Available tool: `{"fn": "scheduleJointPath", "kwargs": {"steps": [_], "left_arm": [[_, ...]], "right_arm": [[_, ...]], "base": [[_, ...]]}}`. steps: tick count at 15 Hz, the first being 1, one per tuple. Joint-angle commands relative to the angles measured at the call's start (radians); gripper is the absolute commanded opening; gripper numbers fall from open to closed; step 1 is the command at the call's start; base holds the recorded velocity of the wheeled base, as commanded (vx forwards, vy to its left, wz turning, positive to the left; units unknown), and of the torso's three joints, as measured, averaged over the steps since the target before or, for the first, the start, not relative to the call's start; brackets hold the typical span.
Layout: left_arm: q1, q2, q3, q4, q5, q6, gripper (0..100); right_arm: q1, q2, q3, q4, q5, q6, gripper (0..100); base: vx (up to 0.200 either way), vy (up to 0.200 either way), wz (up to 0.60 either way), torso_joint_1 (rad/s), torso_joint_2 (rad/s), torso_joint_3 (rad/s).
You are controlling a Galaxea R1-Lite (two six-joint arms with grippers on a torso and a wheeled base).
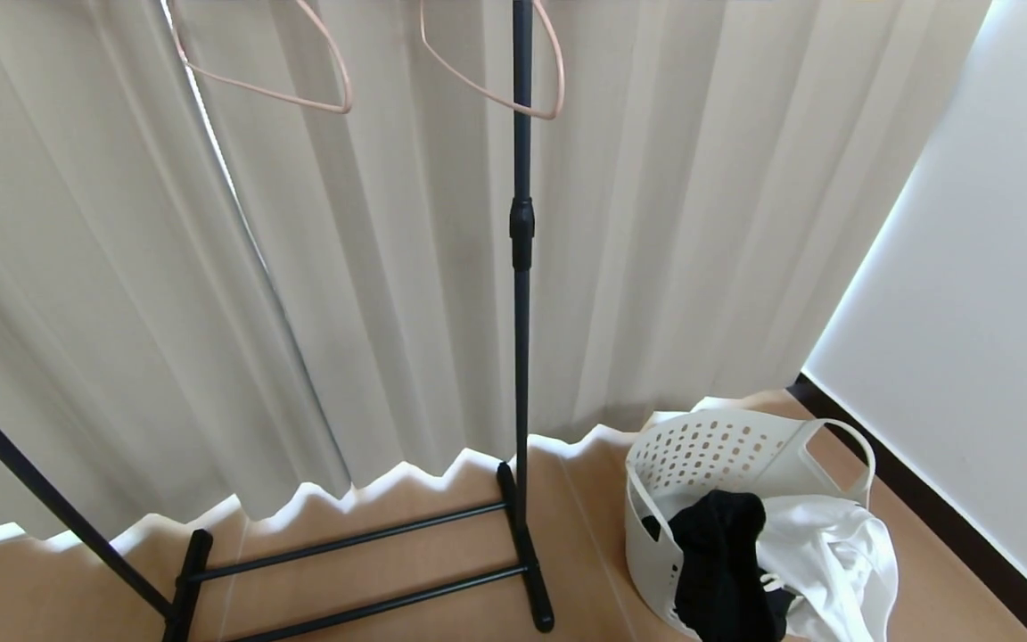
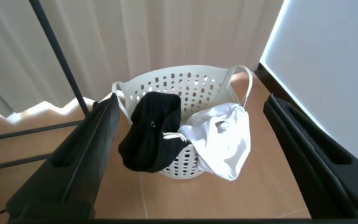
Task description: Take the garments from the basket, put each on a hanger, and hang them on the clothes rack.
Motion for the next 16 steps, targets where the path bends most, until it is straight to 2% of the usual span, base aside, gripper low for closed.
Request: {"fn": "scheduleJointPath", "kwargs": {"steps": [1,4,6,7,11,14,16], "left_arm": [[0.0,0.001,-0.001,0.001,0.001,0.001,100],[-0.002,0.001,0.0,0.001,0.002,0.001,100],[0.0,0.001,0.0,0.001,-0.001,0.004,100],[0.0,0.001,0.0,0.001,-0.001,0.004,100],[-0.002,0.001,0.0,0.001,-0.002,0.004,100],[0.0,0.001,0.0,0.001,-0.002,0.004,100],[-0.002,0.001,0.0,0.001,-0.001,0.004,100]], "right_arm": [[-0.001,0.0,0.0,-0.001,0.0,0.0,100],[-0.001,0.0,0.0,-0.001,0.0,0.0,100],[-0.001,0.0,0.0,-0.001,0.0,0.0,100],[-0.001,0.0,0.0,-0.001,0.0,0.0,100],[-0.001,0.0,0.0,-0.001,0.0,-0.003,100],[-0.002,0.0,0.0,-0.001,0.0,-0.003,100],[-0.001,0.0,0.0,-0.001,0.0,-0.003,100]], "base": [[0.0,0.0,0.0,0.0,0.0,0.0],[0.0,0.0,0.0,0.0,0.0,0.0],[0.0,0.0,-0.6,0.002,0.03,0.029],[0.0,0.0,-0.6,-0.007,0.23,0.222],[0.0,0.0,0.0,0.002,0.22,0.215],[-0.2,0.0,0.0,-0.001,0.04,0.035],[0.0,0.0,0.0,0.0,0.0,0.0]]}}
